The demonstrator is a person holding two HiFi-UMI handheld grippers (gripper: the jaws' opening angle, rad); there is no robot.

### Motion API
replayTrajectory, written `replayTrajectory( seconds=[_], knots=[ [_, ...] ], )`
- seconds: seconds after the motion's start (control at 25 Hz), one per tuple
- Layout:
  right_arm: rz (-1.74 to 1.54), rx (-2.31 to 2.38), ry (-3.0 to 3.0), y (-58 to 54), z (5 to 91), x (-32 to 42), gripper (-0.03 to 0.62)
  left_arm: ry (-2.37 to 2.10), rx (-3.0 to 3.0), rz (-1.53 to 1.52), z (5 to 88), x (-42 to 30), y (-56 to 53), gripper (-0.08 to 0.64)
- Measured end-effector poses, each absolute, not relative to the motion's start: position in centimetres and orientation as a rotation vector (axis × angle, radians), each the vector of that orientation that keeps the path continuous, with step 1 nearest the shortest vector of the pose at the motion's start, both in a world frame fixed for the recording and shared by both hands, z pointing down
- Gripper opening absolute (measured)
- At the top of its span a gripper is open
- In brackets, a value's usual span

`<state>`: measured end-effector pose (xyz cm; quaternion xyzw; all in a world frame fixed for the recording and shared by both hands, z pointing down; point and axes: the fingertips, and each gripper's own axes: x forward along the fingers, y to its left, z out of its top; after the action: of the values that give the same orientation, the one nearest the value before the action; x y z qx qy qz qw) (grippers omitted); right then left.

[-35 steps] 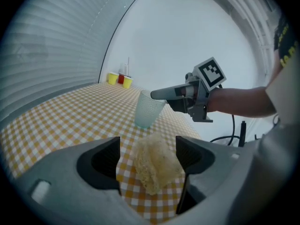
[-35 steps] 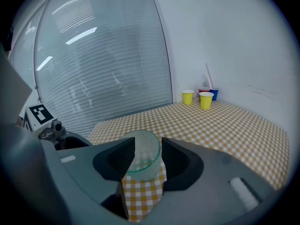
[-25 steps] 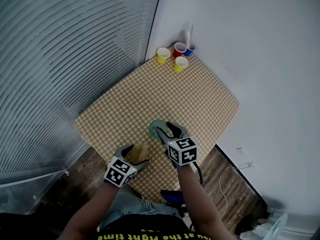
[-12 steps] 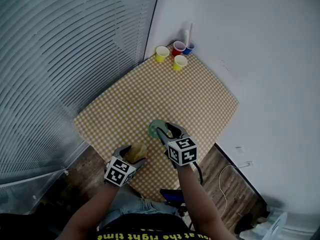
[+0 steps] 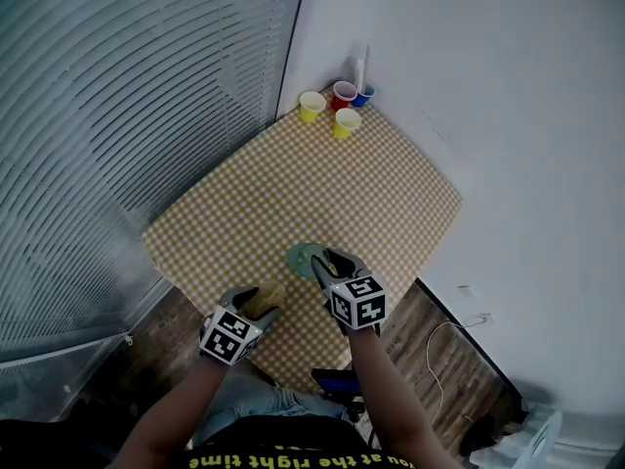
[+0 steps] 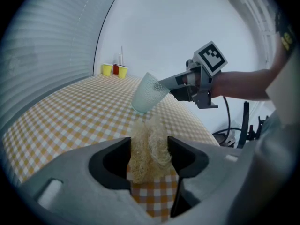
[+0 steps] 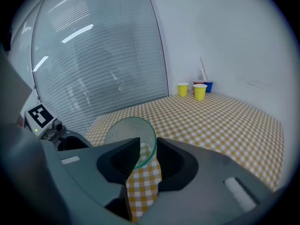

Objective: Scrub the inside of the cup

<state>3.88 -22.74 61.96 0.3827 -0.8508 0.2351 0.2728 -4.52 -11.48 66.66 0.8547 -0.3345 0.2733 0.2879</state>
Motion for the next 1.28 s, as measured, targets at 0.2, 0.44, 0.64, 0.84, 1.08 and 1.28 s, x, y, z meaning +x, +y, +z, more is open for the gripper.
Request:
replayTrajectory(
  seconds=[0.2,0.44,0.64,0.84,1.08,1.28],
  knots=[
    [0.658,1.046,-2.261,-21.6,63.2,5.1,0.074,-0.902,2.301,0.732,66.2,-4.6,-11.5,0.207],
    [0.674,1.053,-2.255,-21.3,63.5,5.6,0.028,-0.928,2.329,0.731,65.9,-4.8,-11.4,0.146],
    [0.692,1.059,-2.267,-21.3,63.2,5.9,0.026,-0.921,2.373,0.772,65.7,-4.7,-11.0,0.112],
    [0.721,1.08,-2.292,-21.3,62.6,6.3,0.026,-0.944,2.394,0.728,64.7,-4.9,-11.2,0.098],
    [0.743,1.111,-2.376,-21.6,60.7,6.5,0.026,-0.997,2.428,0.642,61.7,-5.4,-12.5,0.094],
    [0.796,1.143,-2.478,-21.9,58.4,6.5,0.025,-1.053,2.491,0.564,57.6,-5.7,-13.6,0.092]
  ],
)
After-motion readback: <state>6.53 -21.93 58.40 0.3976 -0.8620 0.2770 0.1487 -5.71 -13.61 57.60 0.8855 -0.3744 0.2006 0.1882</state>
